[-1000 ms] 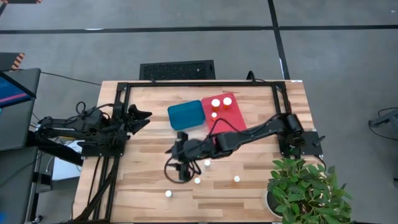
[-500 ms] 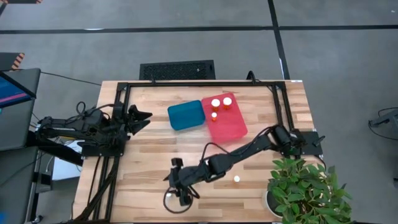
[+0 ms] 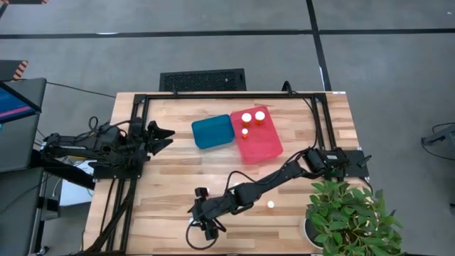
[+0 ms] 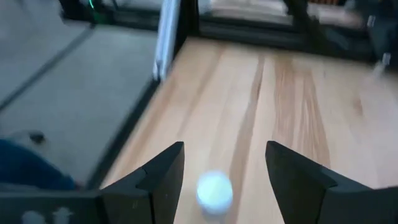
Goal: Pick and place medicine bottles into bin by pill shape (circle, oval)
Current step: Put the left blue pill bottle into the red bin
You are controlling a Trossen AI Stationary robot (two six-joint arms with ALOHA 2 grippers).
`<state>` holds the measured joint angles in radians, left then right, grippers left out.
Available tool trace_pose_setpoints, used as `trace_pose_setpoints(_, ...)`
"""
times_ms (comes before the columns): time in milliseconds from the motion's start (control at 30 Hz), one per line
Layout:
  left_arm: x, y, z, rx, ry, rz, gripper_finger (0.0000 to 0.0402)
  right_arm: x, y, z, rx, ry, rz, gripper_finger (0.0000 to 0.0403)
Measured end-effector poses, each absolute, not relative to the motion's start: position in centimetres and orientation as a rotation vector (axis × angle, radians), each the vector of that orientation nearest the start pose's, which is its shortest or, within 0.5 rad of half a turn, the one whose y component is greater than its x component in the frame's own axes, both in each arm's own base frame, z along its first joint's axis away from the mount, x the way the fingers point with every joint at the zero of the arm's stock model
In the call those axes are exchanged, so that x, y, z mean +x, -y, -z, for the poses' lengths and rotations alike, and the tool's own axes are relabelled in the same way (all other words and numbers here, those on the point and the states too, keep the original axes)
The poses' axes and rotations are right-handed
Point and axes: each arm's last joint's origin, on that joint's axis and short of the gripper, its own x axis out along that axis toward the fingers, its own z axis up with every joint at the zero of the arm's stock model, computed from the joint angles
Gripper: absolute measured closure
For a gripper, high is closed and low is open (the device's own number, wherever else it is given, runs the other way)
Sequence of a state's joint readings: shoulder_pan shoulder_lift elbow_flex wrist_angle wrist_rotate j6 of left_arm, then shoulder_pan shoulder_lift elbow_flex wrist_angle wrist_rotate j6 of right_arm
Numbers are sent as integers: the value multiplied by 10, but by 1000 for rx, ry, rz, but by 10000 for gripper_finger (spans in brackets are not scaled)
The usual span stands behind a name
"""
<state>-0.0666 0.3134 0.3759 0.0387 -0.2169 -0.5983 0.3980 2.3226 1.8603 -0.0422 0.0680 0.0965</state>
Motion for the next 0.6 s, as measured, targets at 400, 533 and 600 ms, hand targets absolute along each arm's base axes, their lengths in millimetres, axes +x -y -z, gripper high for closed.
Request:
trace_pose_setpoints(400,105,1,-269,-615,138,-117,142,496,-212,-163,-10,-554,-334,147)
trace_pose_setpoints(533,105,1,-269,-626,139,-116,142,497,-206,-162,-21,-563,-314,147)
trace_pose_setpoints(600,105,1,-269,-626,139,-116,142,499,-202,-162,-16,-563,-313,147)
